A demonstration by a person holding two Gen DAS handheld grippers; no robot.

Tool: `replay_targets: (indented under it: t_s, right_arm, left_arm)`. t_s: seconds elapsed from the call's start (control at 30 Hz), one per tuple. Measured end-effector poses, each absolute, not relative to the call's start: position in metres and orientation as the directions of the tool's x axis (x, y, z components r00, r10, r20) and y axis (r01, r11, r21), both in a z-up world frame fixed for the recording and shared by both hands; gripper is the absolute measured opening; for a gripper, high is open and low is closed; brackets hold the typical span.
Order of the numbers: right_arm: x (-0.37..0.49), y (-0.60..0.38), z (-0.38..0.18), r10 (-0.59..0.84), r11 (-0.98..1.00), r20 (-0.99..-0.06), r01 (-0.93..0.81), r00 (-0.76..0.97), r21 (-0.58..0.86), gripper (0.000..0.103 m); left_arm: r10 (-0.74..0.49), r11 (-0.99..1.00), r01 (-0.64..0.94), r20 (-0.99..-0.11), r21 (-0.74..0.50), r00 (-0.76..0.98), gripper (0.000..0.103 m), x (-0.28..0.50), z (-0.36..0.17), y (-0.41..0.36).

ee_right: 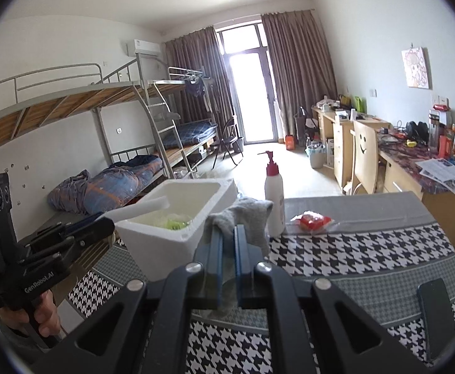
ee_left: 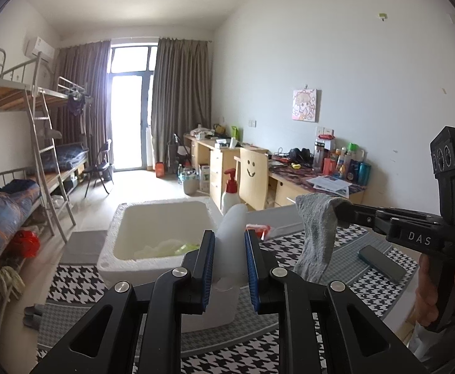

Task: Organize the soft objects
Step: 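Carry the foam tube and grey cloth in both grippers over the white foam box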

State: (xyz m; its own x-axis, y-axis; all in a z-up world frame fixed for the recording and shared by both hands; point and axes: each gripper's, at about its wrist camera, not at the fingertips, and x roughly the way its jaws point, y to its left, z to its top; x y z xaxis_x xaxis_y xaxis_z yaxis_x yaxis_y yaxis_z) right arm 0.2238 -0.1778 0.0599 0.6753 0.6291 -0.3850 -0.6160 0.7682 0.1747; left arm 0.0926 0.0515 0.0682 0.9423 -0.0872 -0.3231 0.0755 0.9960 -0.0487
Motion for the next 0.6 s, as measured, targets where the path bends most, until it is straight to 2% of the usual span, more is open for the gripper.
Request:
replay_targets:
  t_s: [0.6]
  right_arm:
    - [0.240,-0.163,0.071,0.640,0.758,-0.379,-0.630,0.668,0.168,0.009]
  left_arm:
    - [-0.035,0.999,0.026,-0.328,-0.032,0.944,0.021,0.121,0.074,0.059]
